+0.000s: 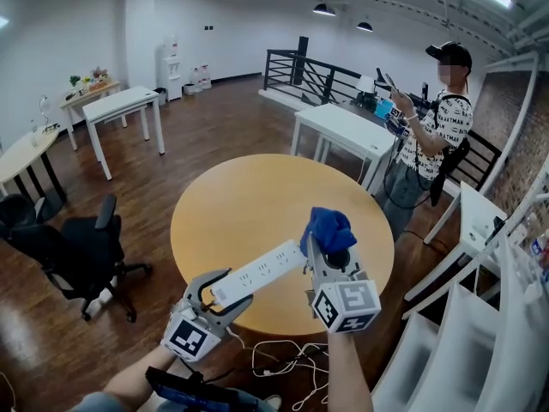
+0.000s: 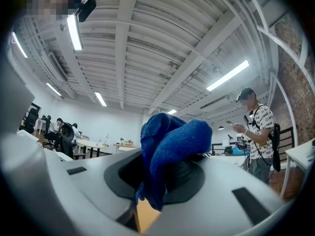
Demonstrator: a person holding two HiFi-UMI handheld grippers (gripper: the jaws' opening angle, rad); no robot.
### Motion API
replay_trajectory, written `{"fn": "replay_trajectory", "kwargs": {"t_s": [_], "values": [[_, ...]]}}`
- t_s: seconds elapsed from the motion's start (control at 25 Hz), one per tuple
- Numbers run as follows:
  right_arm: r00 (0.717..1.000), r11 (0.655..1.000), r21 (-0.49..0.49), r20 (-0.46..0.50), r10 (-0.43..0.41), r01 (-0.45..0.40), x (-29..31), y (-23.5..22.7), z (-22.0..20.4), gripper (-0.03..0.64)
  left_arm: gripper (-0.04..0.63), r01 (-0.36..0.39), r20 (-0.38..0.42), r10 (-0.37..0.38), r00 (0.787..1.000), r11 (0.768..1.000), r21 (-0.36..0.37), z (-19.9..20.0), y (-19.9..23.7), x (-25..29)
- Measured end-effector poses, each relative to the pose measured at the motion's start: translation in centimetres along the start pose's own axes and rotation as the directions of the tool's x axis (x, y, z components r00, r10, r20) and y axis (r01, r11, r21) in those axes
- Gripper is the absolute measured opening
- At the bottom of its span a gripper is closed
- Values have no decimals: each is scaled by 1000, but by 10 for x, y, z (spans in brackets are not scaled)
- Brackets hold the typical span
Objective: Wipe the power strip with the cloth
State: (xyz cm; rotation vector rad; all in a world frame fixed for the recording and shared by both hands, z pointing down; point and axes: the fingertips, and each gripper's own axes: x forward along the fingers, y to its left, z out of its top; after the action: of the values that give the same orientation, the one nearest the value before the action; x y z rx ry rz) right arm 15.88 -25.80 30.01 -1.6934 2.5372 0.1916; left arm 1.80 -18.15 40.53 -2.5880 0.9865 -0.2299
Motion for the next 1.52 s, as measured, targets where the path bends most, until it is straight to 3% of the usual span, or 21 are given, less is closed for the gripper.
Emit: {"fn": "replay_trajectory", "kwargs": {"t_s": [0.68,0.96,1.52], "values": [[999,1000,3,39,12,-12,-22,34,-10,77,281,-53,-4,53,999,997,-60,-6,20,5],[995,998,11,83,61,-62,-34,65,-10,77,281,-59,-7,58,998,996,-67,-5,22,8],[983,983,60,64,172,-176,-45,129,-39,77,281,-63,4,63,998,992,-111,-4,27,8]]}}
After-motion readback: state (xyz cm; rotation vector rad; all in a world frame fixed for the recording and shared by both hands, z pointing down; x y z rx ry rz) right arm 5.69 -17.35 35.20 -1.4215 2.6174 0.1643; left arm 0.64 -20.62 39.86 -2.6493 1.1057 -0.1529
